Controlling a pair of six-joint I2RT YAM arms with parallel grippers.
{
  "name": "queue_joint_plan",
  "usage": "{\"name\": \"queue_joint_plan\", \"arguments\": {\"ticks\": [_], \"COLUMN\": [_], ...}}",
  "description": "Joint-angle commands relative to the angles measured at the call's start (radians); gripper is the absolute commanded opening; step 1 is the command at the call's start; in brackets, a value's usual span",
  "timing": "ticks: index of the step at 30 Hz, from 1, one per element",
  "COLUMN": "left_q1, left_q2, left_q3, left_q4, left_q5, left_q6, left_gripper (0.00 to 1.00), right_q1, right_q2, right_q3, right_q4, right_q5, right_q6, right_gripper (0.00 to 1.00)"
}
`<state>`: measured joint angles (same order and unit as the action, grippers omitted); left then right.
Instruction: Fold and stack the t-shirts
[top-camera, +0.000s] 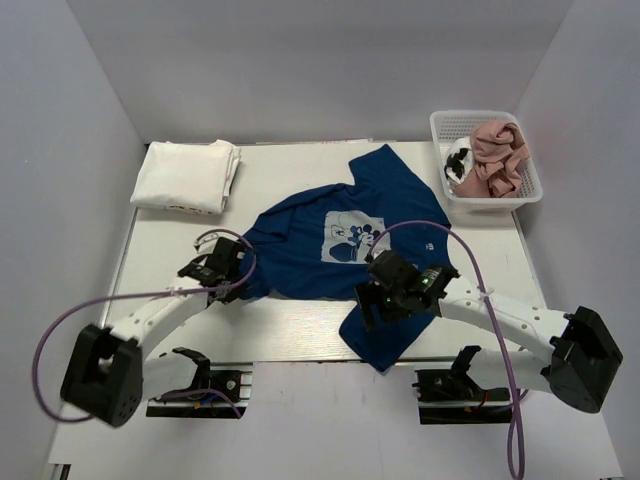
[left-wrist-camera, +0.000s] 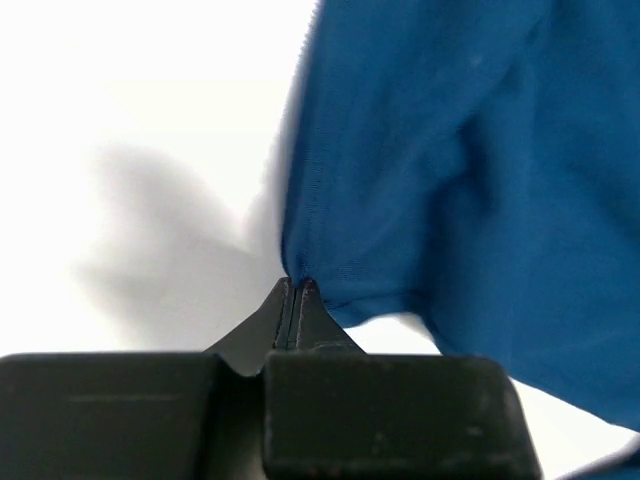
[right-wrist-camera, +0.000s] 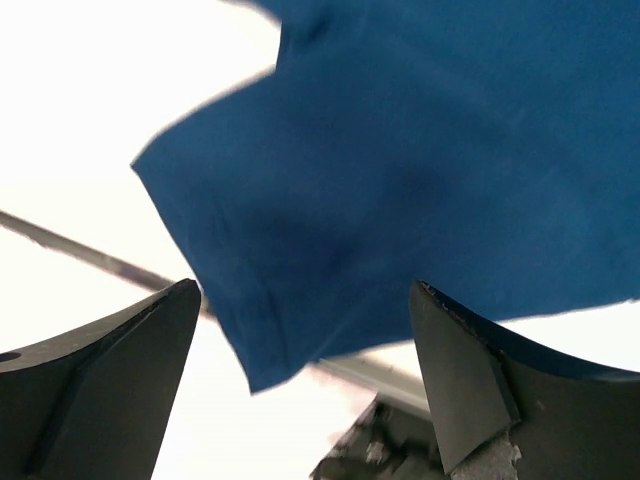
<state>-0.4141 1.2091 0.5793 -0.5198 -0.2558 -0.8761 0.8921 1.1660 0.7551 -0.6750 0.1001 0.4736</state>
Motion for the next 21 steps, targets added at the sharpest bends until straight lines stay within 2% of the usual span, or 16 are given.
{"name": "queue_joint_plan", "arguments": {"ticks": [1, 5, 7, 8, 9, 10, 11, 12, 13, 16, 17, 19, 20, 21], "left_q1": [0.001, 0.001, 0.001, -0.021, -0.031, -0.022, -0.022, -0.022, -0.022, -0.022, -0.022, -0.022, -0.022, -0.022], "left_q2": [-0.182, -0.336, -0.393, -0.407, -0.422, -0.434, -0.434, -0.434, -0.434, -0.37, -0.353, -0.283, -0.246, -0.2], "left_q3": [0.046, 0.068, 0.068, 0.077, 0.067, 0.067, 0.057, 0.057, 0.077, 0.151, 0.166, 0.209, 0.209, 0.243], "left_q4": [-0.195, -0.416, -0.553, -0.597, -0.597, -0.58, -0.58, -0.58, -0.595, -0.573, -0.524, -0.403, -0.253, -0.191], "left_q5": [-0.105, -0.132, -0.123, -0.123, -0.1, -0.077, -0.068, -0.068, -0.097, -0.199, -0.21, -0.229, -0.199, -0.189], "left_q6": [-0.11, -0.247, -0.3, -0.384, -0.385, -0.376, -0.376, -0.376, -0.376, -0.365, -0.262, -0.146, -0.079, 0.005], "left_gripper": [0.0, 0.0, 0.0, 0.0, 0.0, 0.09, 0.64, 0.94, 1.0, 1.0, 1.0, 1.0, 1.0, 1.0], "right_q1": [0.073, 0.122, 0.117, 0.122, 0.116, 0.111, 0.11, 0.097, 0.097, 0.082, 0.079, 0.061, 0.045, 0.041], "right_q2": [0.023, 0.029, 0.023, 0.02, 0.017, 0.018, 0.02, 0.023, 0.037, 0.052, 0.057, 0.069, 0.072, 0.075], "right_q3": [-0.01, -0.04, -0.027, -0.017, 0.009, 0.018, 0.035, 0.052, 0.073, 0.095, 0.095, 0.098, 0.098, 0.09], "right_q4": [-0.113, -0.126, -0.132, -0.132, -0.132, -0.132, -0.12, -0.12, -0.118, -0.062, -0.035, 0.015, 0.021, 0.069], "right_q5": [0.035, 0.042, 0.119, 0.142, 0.214, 0.233, 0.248, 0.291, 0.302, 0.317, 0.32, 0.332, 0.34, 0.346], "right_q6": [0.125, 0.186, 0.218, 0.223, 0.24, 0.246, 0.253, 0.261, 0.257, 0.197, 0.188, 0.142, 0.138, 0.114], "right_gripper": [0.9, 0.9, 0.9, 0.9, 0.9, 0.9, 0.9, 0.9, 0.9, 0.9, 0.9, 0.9, 0.9, 0.9]}}
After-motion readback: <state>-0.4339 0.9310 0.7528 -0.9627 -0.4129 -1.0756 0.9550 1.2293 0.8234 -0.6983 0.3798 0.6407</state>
